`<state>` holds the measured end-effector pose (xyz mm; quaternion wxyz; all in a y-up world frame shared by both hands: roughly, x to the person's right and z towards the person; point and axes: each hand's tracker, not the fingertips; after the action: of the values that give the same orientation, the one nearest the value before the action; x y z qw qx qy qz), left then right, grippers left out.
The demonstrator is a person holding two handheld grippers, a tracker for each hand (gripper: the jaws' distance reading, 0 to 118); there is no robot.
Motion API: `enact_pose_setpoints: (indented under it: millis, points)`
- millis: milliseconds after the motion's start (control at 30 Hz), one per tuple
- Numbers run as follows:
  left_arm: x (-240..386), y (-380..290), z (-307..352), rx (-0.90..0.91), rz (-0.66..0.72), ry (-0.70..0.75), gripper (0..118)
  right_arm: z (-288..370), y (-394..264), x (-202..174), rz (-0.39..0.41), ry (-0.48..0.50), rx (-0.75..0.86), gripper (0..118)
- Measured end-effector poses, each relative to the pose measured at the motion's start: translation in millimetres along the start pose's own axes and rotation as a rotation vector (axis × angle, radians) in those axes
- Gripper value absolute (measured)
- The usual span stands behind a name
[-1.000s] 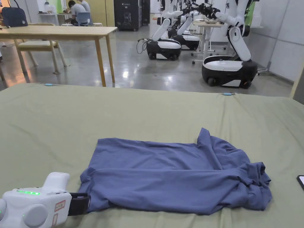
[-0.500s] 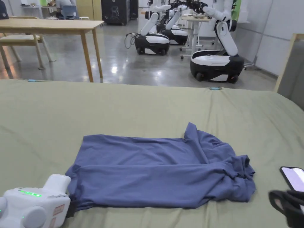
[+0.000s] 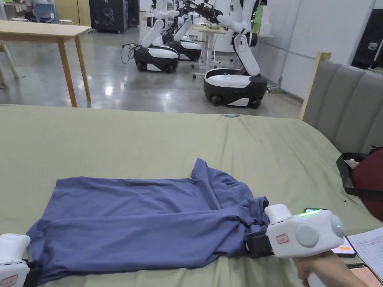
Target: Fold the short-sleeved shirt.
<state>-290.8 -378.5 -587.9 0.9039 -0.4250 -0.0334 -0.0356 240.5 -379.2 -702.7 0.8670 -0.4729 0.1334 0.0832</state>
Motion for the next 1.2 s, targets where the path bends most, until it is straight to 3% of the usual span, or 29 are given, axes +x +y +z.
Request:
enact_pose_setpoints:
  millis: [33, 100, 133, 167, 333, 533, 667, 767, 900, 967, 1200]
  points:
    - [1.5, -0.7, 0.5, -0.001, 0.003, -0.002, 7, -6.7, 2.2, -3.6, -0.003, 0.002, -0.011, 75]
    - [2.1, -0.2, 1.1, 0.004, 0.013, 0.0, 7, -8.3, 3.3, -15.4, 0.021, -0.03, 0.024, 57]
    - [4.1, -1.3, 1.5, 0.006, 0.014, 0.003, 7, -6.9, 5.0, -18.7, 0.053, -0.026, 0.032, 37]
    - [6.1, -1.9, 1.8, 0.006, 0.012, 0.005, 7, -6.8, 5.4, -20.4, 0.067, -0.017, 0.061, 6]
    - [-1.2, -1.3, 8.5, 0.028, -0.015, -0.013, 4, -1.7, 5.9, -14.8, 0.033, -0.004, 0.039, 6]
    - [-15.5, -9.3, 81.6, 0.152, 0.075, -0.116, 4, 85.2, -30.5, -15.7, 0.03, -0.002, 0.127, 6]
    - [-11.9, -34.3, 132.7, 0.197, 0.015, -0.104, 4, 147.3, -80.0, -14.4, -0.002, 0.023, 0.178, 6]
    - [-16.1, -63.0, 156.4, 0.2, 0.053, -0.13, 4, 177.0, -121.4, -15.9, -0.003, 0.006, 0.166, 6]
    - [-14.9, -96.8, 144.7, 0.121, 0.049, -0.106, 4, 173.2, -160.8, -12.9, -0.038, 0.025, 0.076, 6]
    - [-11.3, -108.4, 123.3, 0.04, 0.027, -0.083, 4, 151.8, -168.8, -13.6, -0.016, 0.009, 0.017, 6]
    - [-11.7, -118.9, 97.4, 0.065, 0.088, -0.098, 4, 118.7, -166.2, -11.8, -0.002, 0.009, -0.027, 7]
